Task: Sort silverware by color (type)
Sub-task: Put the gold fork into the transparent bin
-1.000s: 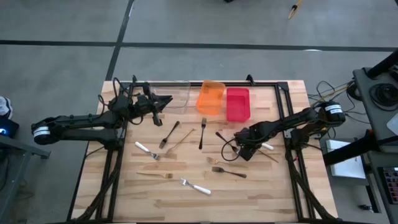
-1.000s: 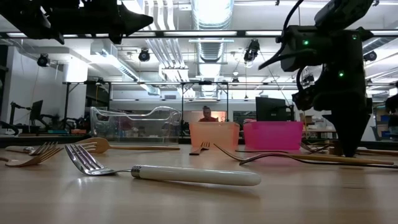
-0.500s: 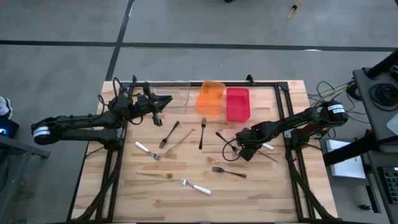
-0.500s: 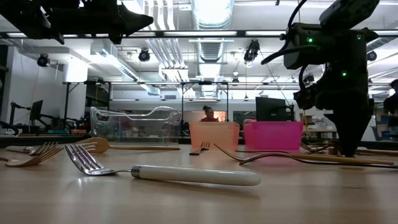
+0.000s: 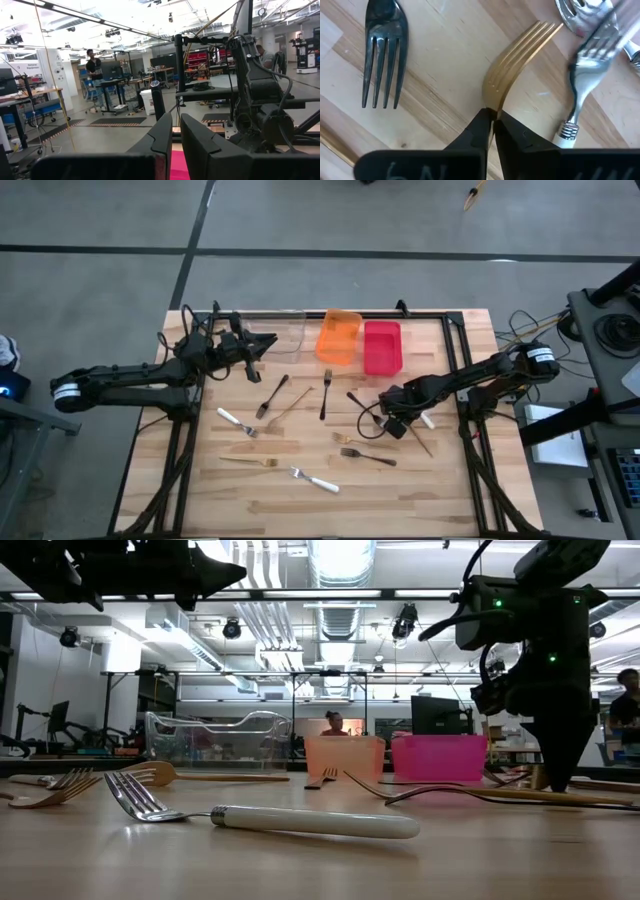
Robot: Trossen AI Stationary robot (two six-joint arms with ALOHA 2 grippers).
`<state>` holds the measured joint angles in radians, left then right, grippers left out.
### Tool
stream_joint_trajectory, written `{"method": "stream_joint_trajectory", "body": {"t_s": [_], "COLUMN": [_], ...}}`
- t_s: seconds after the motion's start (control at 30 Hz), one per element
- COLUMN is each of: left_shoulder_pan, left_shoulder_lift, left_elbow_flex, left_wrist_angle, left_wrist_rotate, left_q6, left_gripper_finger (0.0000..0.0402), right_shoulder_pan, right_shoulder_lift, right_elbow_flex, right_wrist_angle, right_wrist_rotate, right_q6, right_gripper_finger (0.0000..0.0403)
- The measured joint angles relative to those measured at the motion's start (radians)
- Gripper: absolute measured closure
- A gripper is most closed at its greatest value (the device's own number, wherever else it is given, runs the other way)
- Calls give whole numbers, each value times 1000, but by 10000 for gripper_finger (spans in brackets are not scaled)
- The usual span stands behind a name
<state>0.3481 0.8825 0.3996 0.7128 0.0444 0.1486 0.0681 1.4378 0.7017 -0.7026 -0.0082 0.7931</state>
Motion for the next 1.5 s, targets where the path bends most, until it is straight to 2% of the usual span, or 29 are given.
{"method": "stream_joint_trajectory", "body": {"t_s": [0.17, 0.37, 0.47, 0.6, 0.77, 1.0, 1.2, 1.3, 1.5], "left_shoulder_pan": [0, 0, 0, 0, 0, 0, 0, 0, 0], "left_shoulder_lift": [0, 0, 0, 0, -2, -24, -120, -182, -288], "left_elbow_flex": [0, 0, 0, 0, 0, 8, 8, 6, 6], "left_wrist_angle": [-1, 0, -1, 0, 2, -8, -76, -126, -219], "left_wrist_rotate": [0, 0, 0, 0, 0, 0, 0, 0, 0], "left_q6": [-3, -3, -3, -1, 0, 0, 0, 14, 31], "left_gripper_finger": [380, 380, 380, 380, 380, 380, 380, 380, 380], "right_shoulder_pan": [-1, -1, -2, -9, -34, -79, -131, -154, -186], "right_shoulder_lift": [-33, -152, -220, -281, -302, -201, -36, 52, 226], "right_elbow_flex": [32, 77, 101, 124, 132, 142, 177, 256, 486], "right_wrist_angle": [-20, -50, -36, 84, 370, 873, 1300, 1367, 1358], "right_wrist_rotate": [8, 24, 75, 157, 246, 382, 414, 437, 485], "right_q6": [-30, -35, -35, -80, -227, -541, -757, -832, -953], "right_gripper_finger": [393, 394, 394, 394, 394, 394, 394, 394, 394]}}
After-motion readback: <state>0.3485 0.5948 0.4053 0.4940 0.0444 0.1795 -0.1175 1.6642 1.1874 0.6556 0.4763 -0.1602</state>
